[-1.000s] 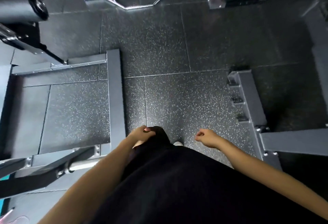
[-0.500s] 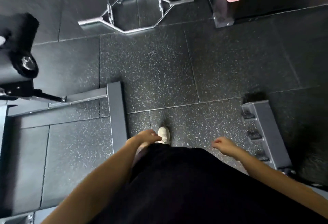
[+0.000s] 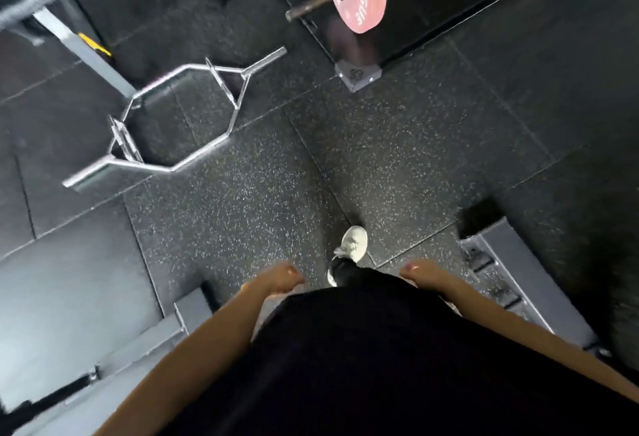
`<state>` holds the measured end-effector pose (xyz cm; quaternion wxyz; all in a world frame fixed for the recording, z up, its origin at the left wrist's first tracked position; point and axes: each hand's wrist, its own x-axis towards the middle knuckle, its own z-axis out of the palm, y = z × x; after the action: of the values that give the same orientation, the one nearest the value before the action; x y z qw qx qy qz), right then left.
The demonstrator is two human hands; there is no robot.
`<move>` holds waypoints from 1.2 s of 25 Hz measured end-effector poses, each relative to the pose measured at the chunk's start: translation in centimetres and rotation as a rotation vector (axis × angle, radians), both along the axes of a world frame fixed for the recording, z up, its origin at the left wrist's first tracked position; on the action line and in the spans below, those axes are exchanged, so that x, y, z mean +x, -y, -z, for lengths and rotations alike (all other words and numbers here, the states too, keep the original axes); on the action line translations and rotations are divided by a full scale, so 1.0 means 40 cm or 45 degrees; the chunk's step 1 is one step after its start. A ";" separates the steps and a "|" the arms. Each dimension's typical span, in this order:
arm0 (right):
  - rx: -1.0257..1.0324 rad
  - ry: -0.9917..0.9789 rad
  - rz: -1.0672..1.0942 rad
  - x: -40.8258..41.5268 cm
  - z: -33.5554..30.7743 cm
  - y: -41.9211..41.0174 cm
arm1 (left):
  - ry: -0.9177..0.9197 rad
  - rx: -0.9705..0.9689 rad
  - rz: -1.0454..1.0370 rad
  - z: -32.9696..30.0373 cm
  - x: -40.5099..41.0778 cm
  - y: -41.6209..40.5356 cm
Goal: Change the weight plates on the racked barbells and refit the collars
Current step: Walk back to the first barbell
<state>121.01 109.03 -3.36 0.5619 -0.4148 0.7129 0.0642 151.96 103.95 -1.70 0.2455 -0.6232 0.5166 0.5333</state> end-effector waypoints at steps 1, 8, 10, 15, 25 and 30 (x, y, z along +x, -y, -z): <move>-0.021 -0.009 0.085 -0.031 -0.010 0.082 | 0.021 -0.023 0.076 -0.012 -0.023 0.101; -0.024 0.047 0.510 -0.250 -0.024 0.585 | -0.029 -0.310 -0.012 -0.049 -0.220 0.749; -0.009 0.071 0.607 -0.294 -0.009 0.720 | -0.008 -0.199 0.168 -0.034 -0.299 0.920; 0.071 -0.027 0.886 -0.427 0.010 1.015 | -0.051 -0.292 0.512 0.011 -0.515 1.407; 0.055 -0.028 1.289 -0.815 0.018 1.416 | -0.069 -0.194 1.182 -0.008 -1.169 2.076; 0.109 -0.004 1.322 -1.146 0.056 1.591 | 0.049 -0.134 1.317 0.031 -1.533 2.230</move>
<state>75.18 45.40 -5.59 0.5351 0.0170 0.8222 -0.1934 90.65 14.76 -2.95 0.4548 -0.3076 0.7785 0.3041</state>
